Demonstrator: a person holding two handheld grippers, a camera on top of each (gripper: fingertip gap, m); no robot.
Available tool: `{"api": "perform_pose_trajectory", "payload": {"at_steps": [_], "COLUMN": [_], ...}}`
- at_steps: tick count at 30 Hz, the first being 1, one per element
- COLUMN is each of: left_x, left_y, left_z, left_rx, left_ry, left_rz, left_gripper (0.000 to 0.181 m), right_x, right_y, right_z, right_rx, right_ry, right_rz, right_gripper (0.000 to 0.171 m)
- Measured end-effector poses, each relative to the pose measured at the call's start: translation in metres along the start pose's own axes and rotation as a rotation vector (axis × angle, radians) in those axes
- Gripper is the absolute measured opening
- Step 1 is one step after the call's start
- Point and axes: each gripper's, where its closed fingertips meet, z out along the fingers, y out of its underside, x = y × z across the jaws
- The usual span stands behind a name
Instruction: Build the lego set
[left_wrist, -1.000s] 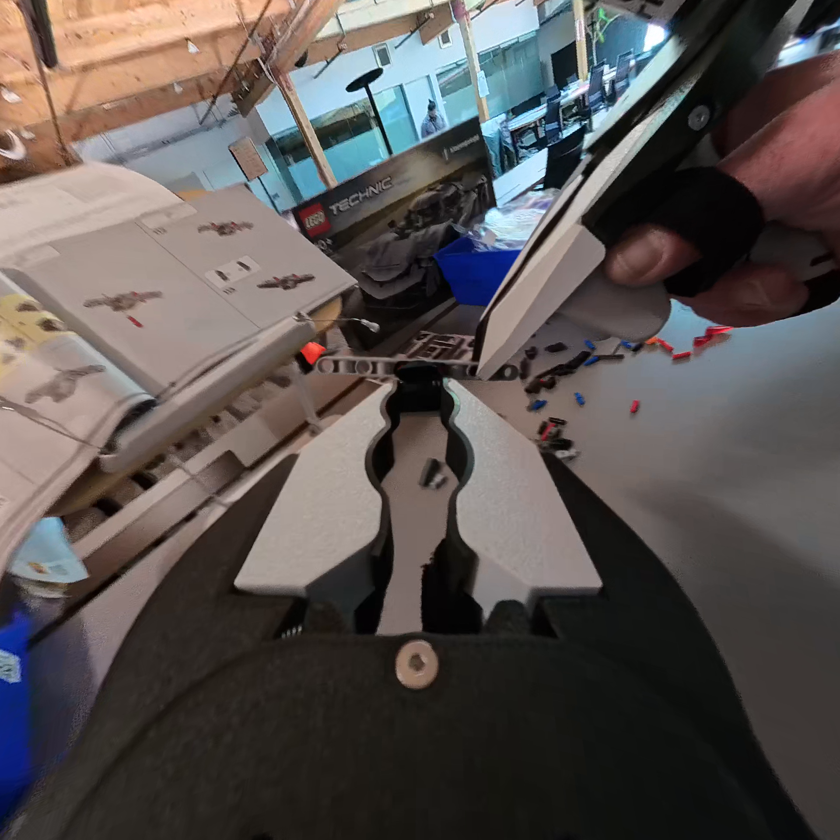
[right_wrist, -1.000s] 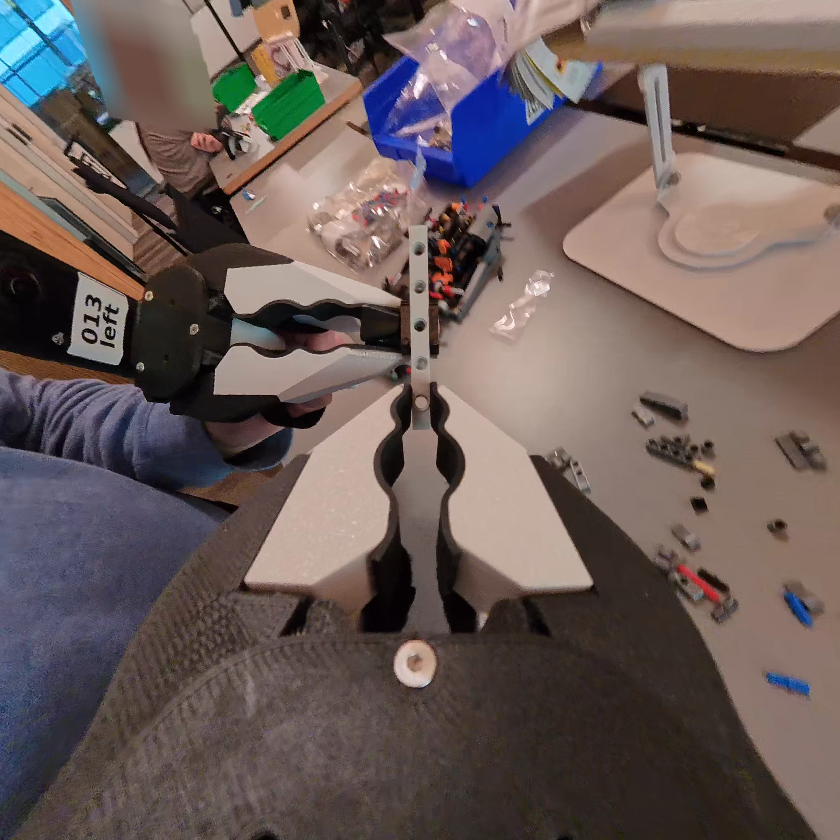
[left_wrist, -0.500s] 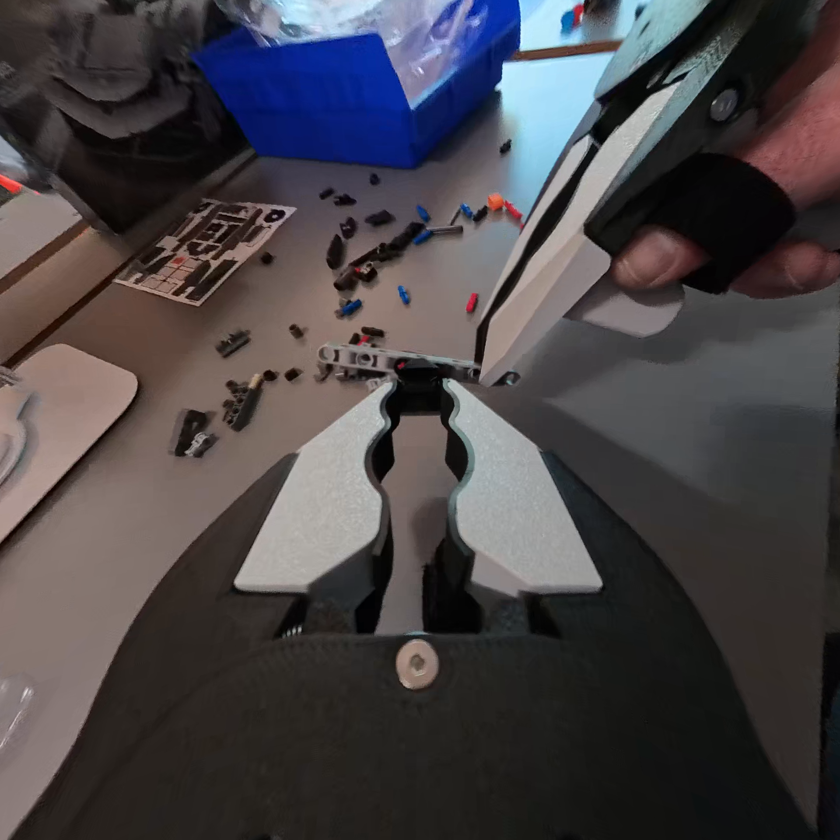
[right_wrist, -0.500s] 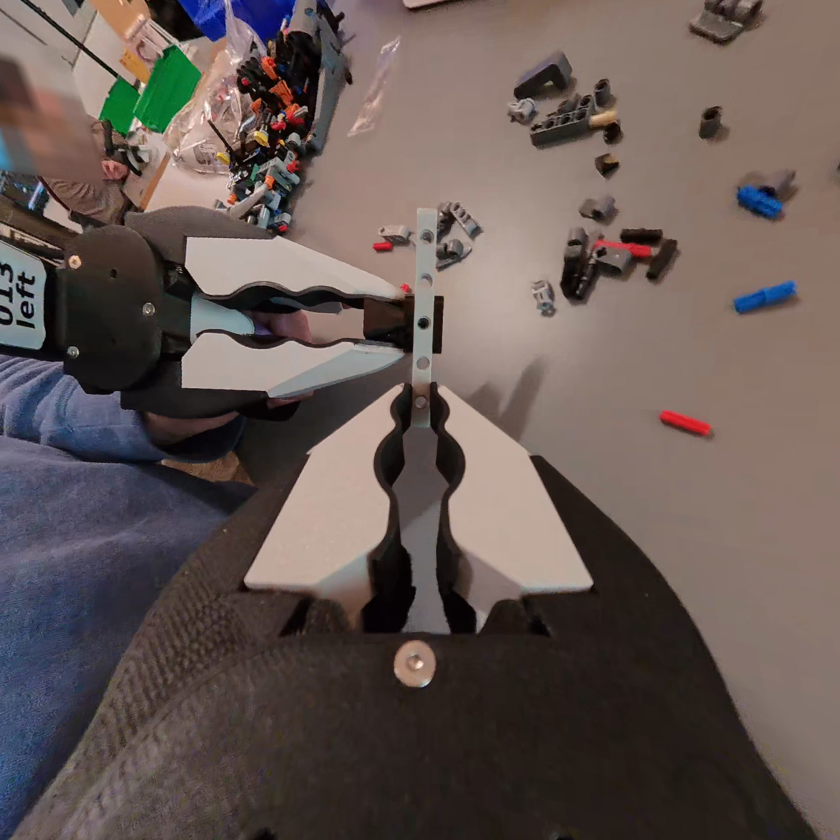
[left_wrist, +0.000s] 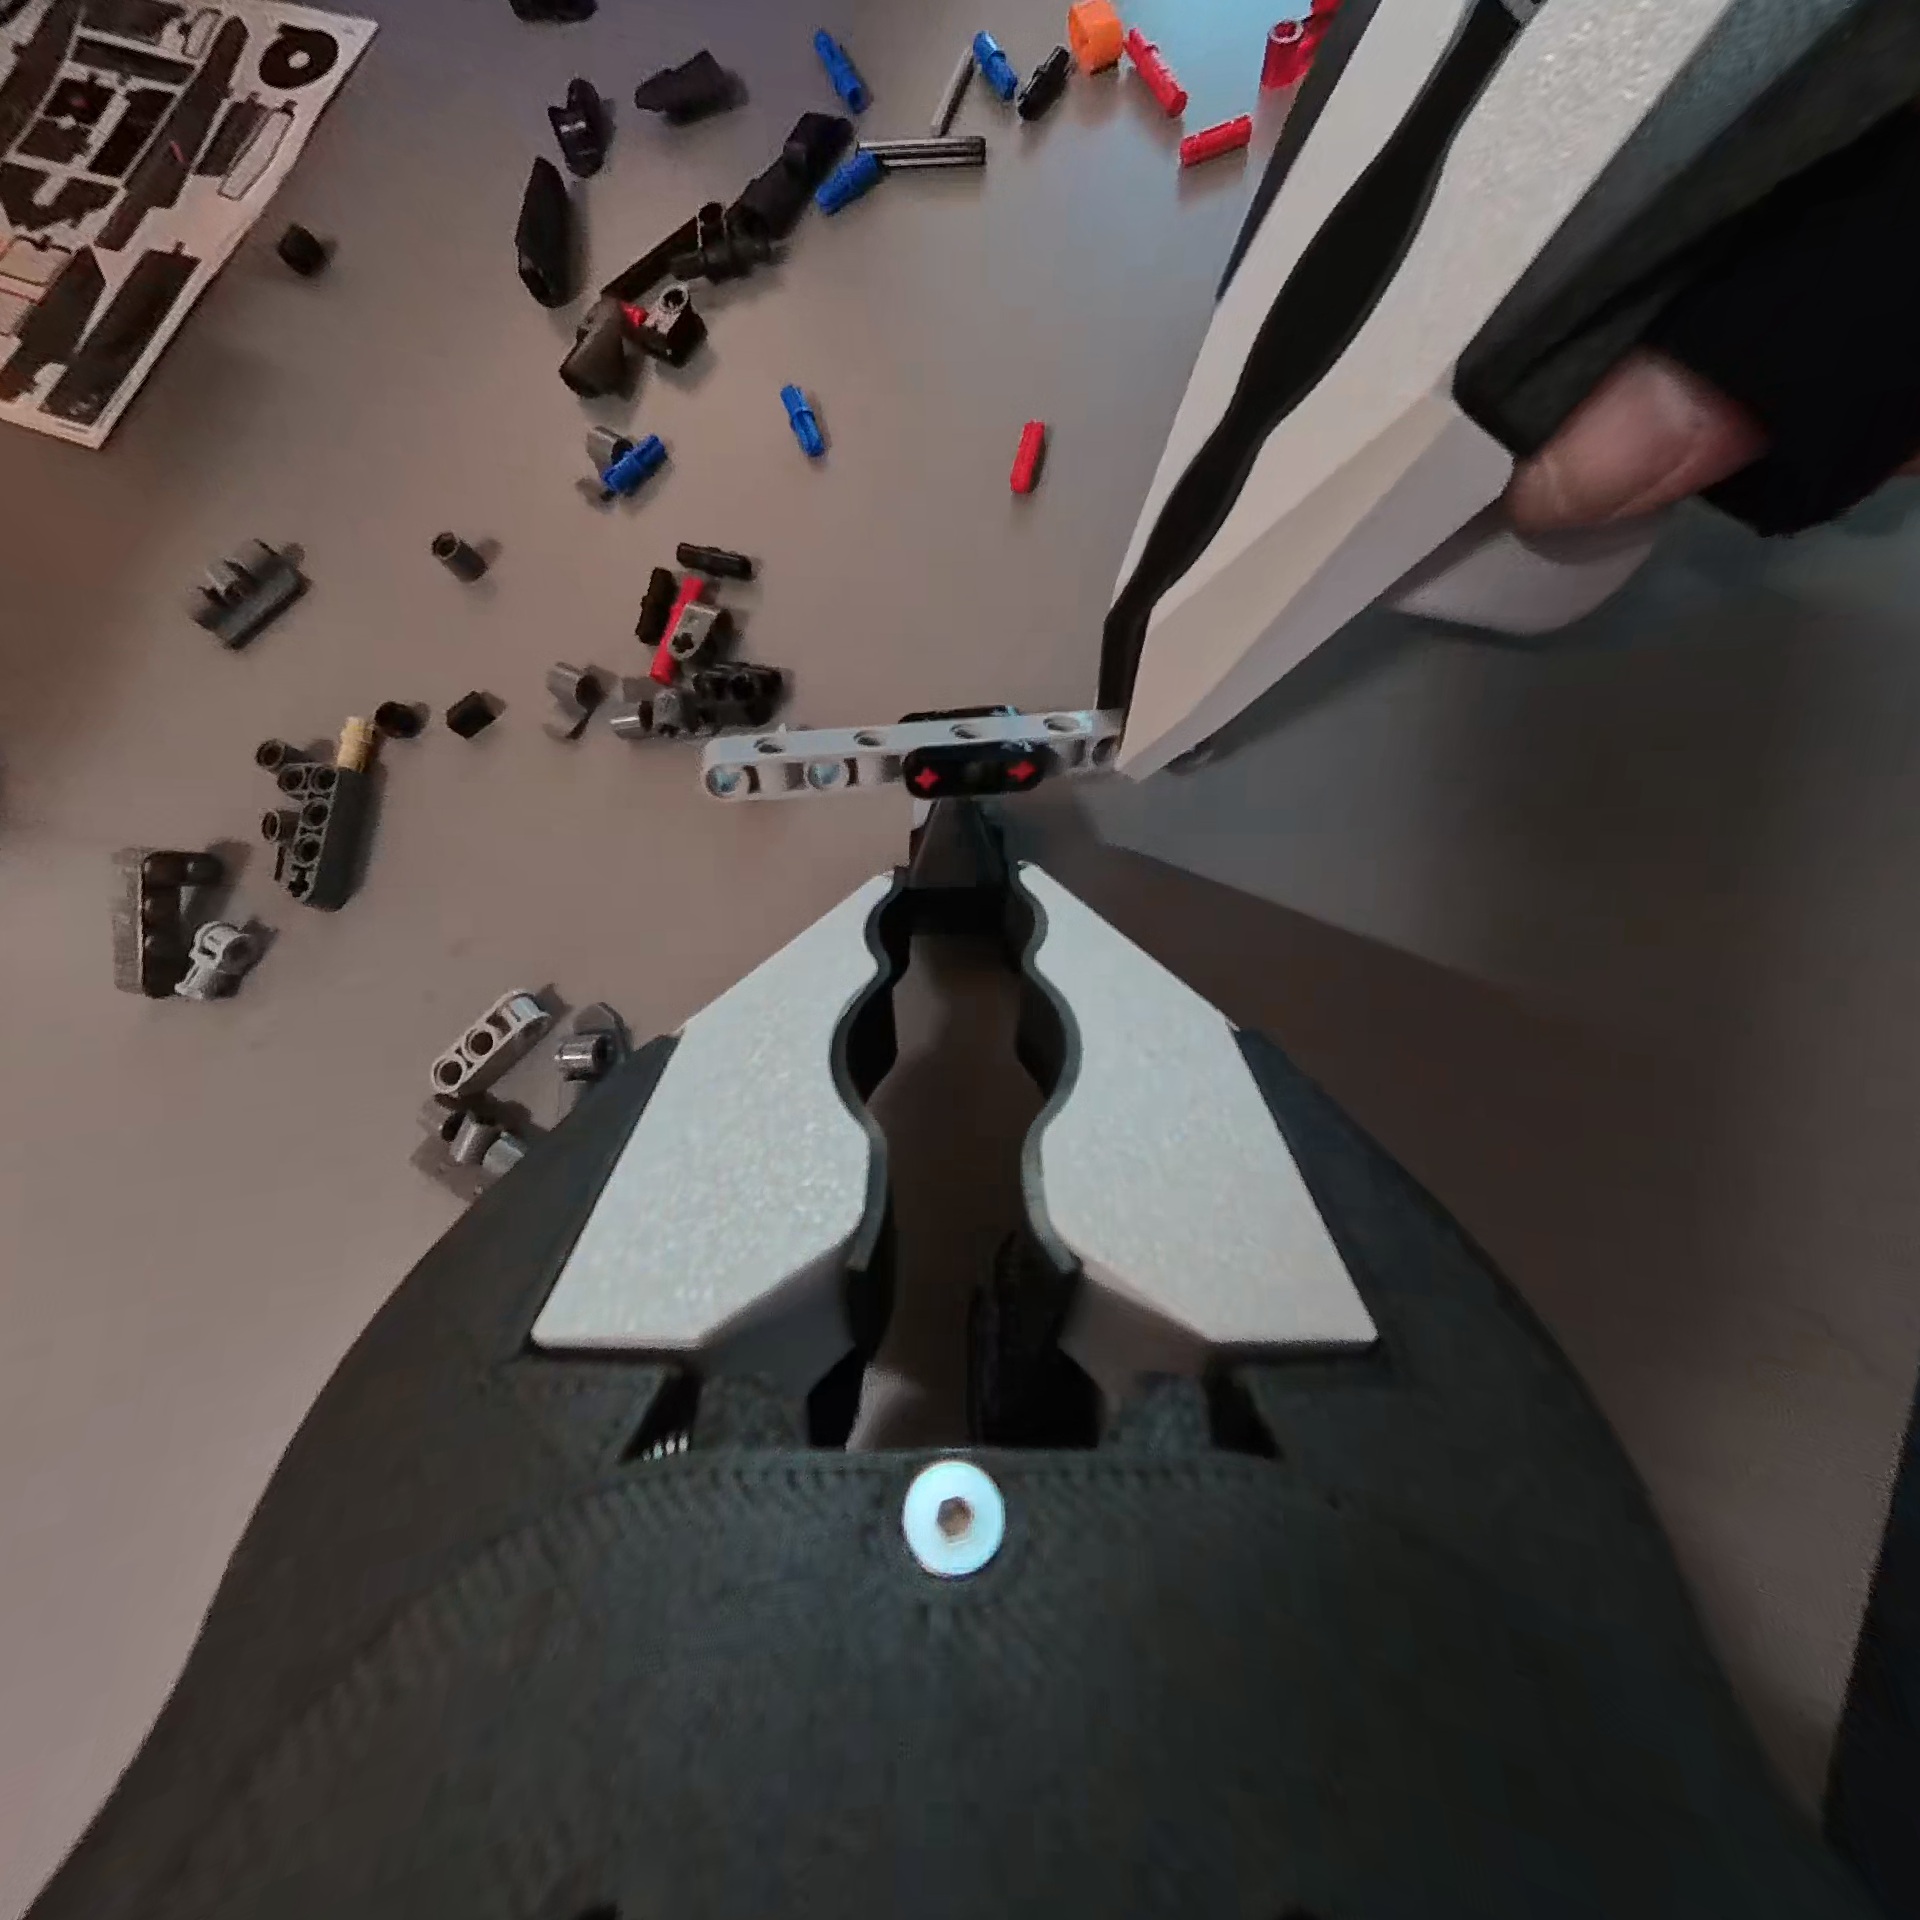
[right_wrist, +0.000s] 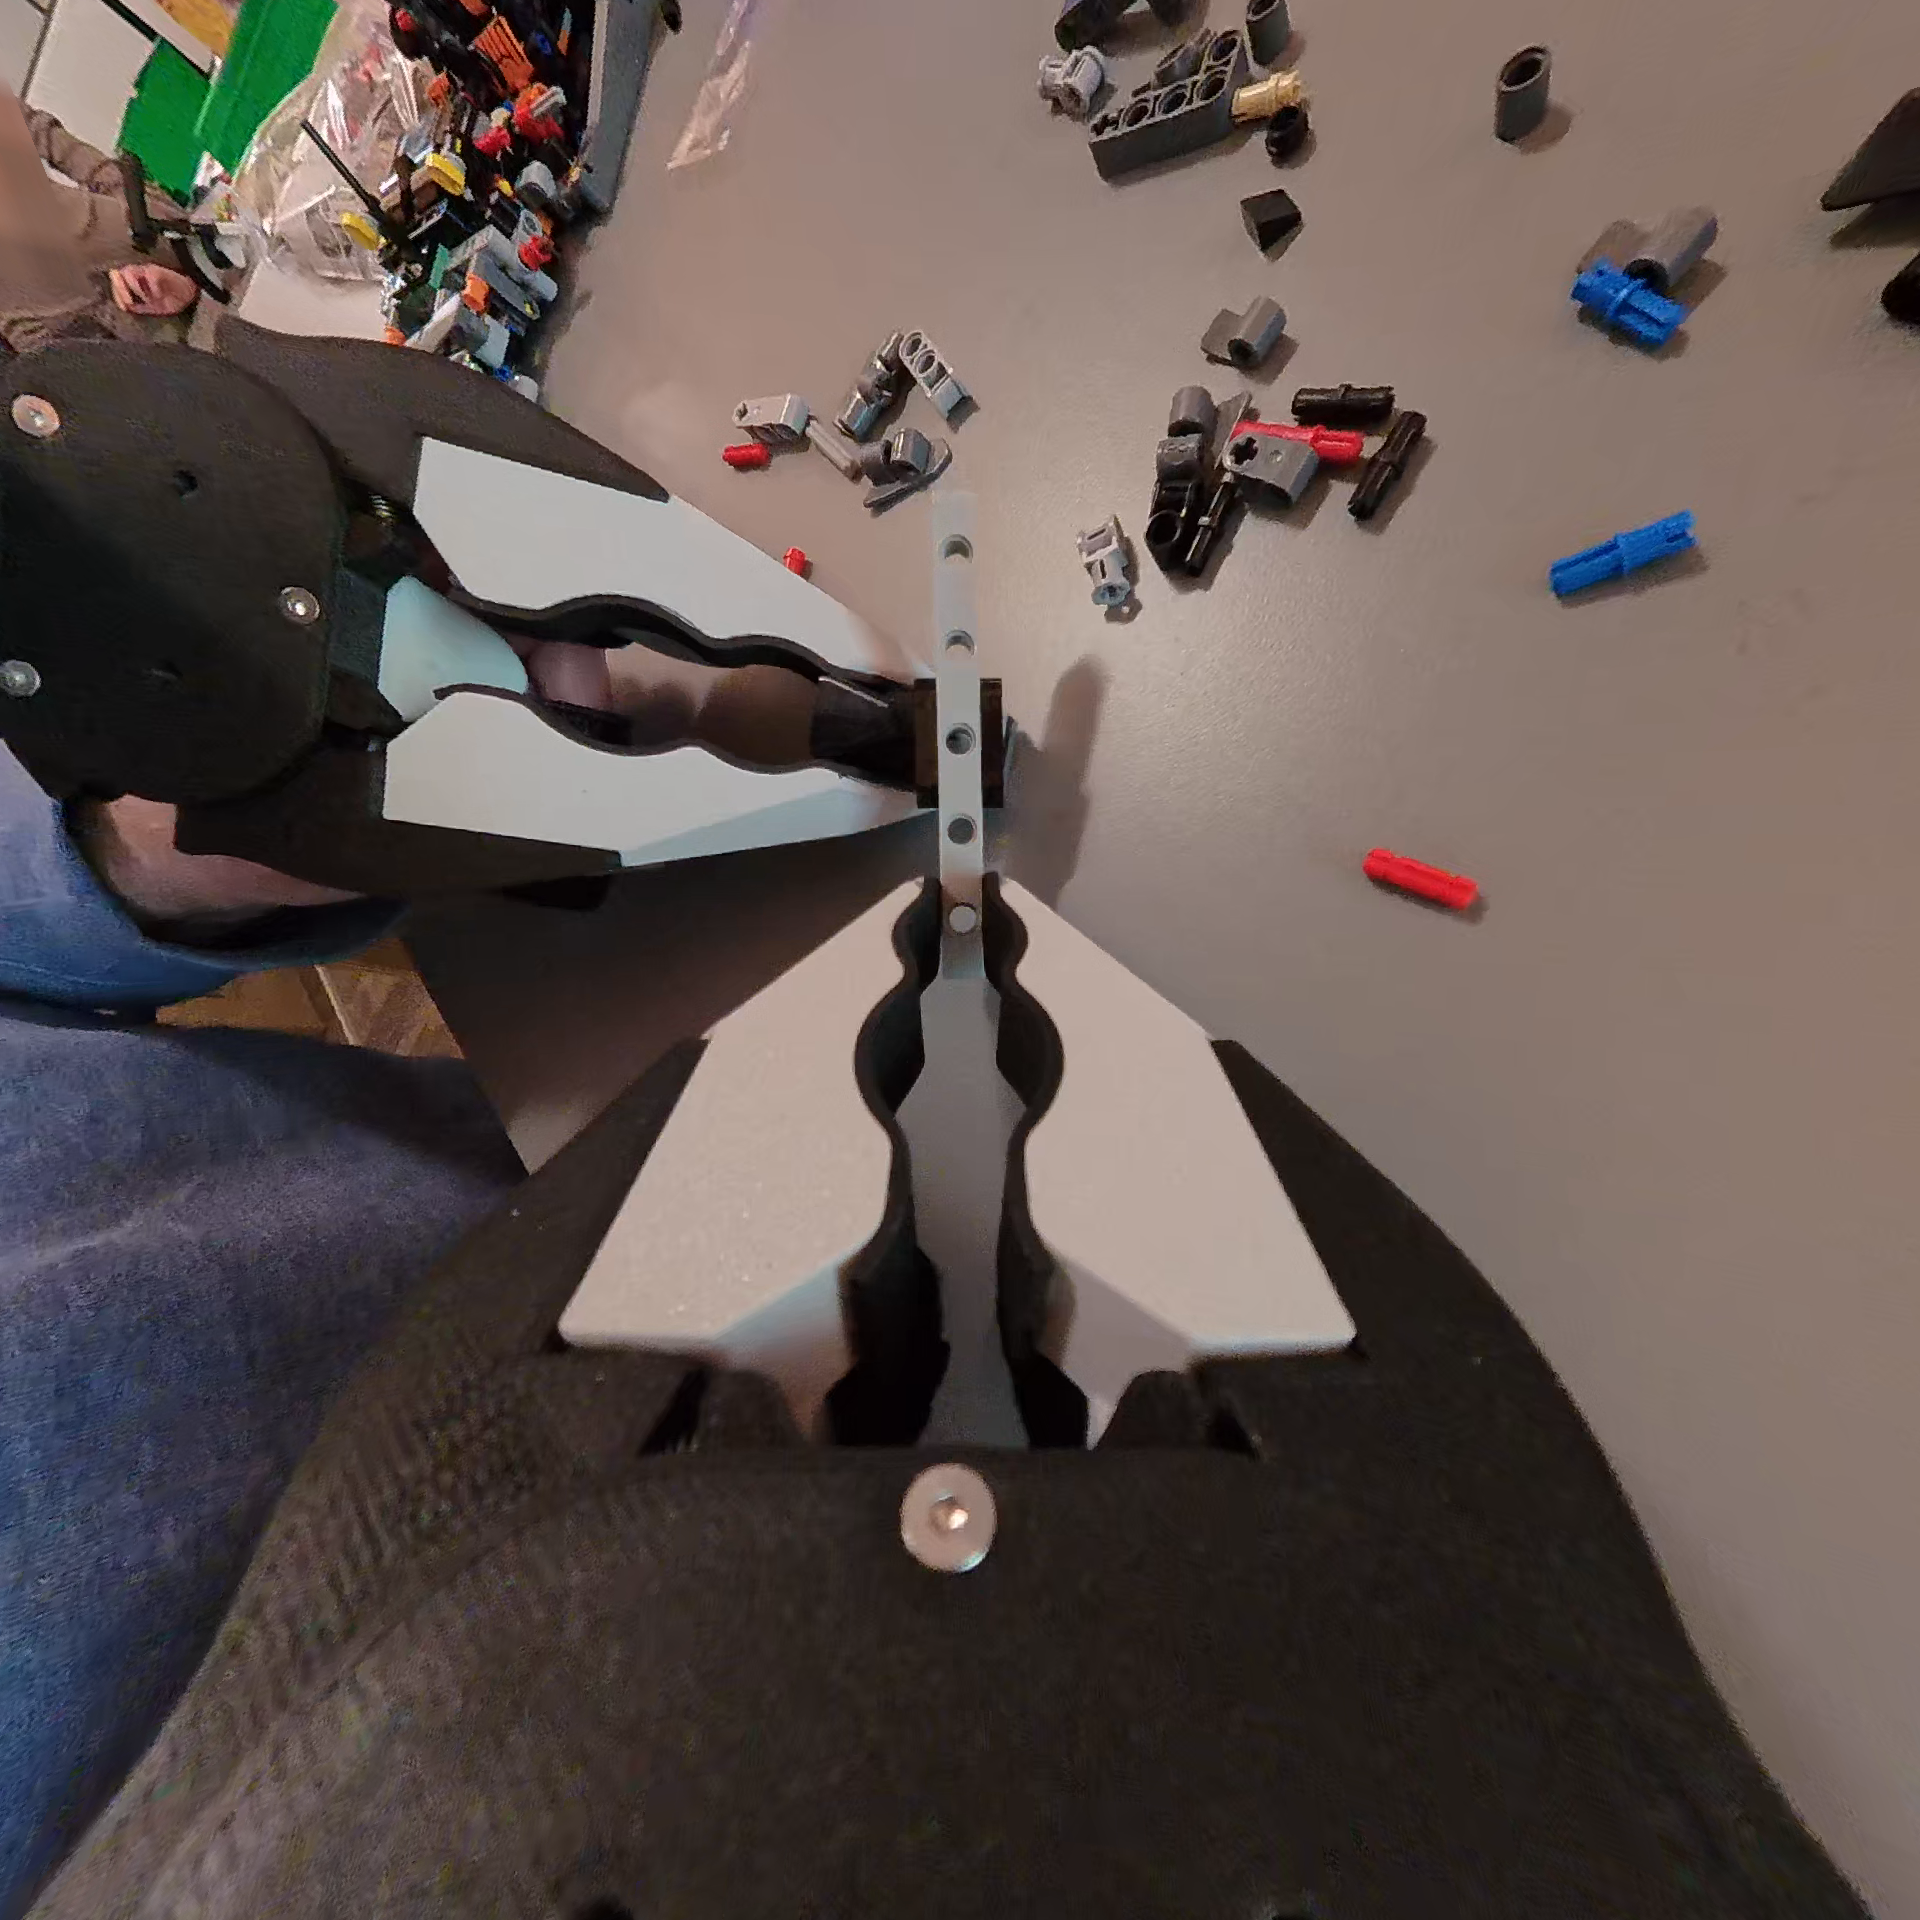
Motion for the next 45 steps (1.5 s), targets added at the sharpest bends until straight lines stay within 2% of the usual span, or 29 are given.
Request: {"api": "perform_pose_trajectory", "payload": {"at_steps": [11,19,24,28,33,39,45], "left_x": [-0.01,-0.004,0.005,0.003,-0.023,-0.043,-0.039], "left_y": [0.011,0.012,0.004,0.003,-0.004,-0.023,-0.02], "left_z": [-0.011,-0.015,-0.019,-0.026,-0.045,-0.049,-0.045], "left_rx": [-0.016,-0.015,0.0,0.02,0.088,0.208,0.185], "left_ry": [-0.045,-0.004,0.014,0.019,-0.001,0.13,0.172], "left_rz": [-0.063,-0.049,-0.045,-0.081,-0.162,-0.307,-0.086], "left_gripper": [0.026,0.019,0.023,0.03,0.031,0.029,0.023], "right_x": [0.001,-0.004,-0.005,-0.007,-0.012,-0.009,-0.004], "right_y": [-0.002,-0.004,-0.004,-0.005,-0.009,-0.015,-0.018], "right_z": [-0.006,-0.004,-0.006,-0.005,-0.003,-0.005,-0.005], "right_rx": [0.001,-0.009,-0.008,-0.023,-0.038,-0.117,-0.191], "right_ry": [-0.002,-0.006,0.009,0.036,0.058,0.104,0.137], "right_rz": [-0.026,-0.042,-0.057,-0.108,-0.206,-0.423,-0.512], "right_gripper": [0.004,0.005,0.004,0.004,0.004,0.005,0.005]}}
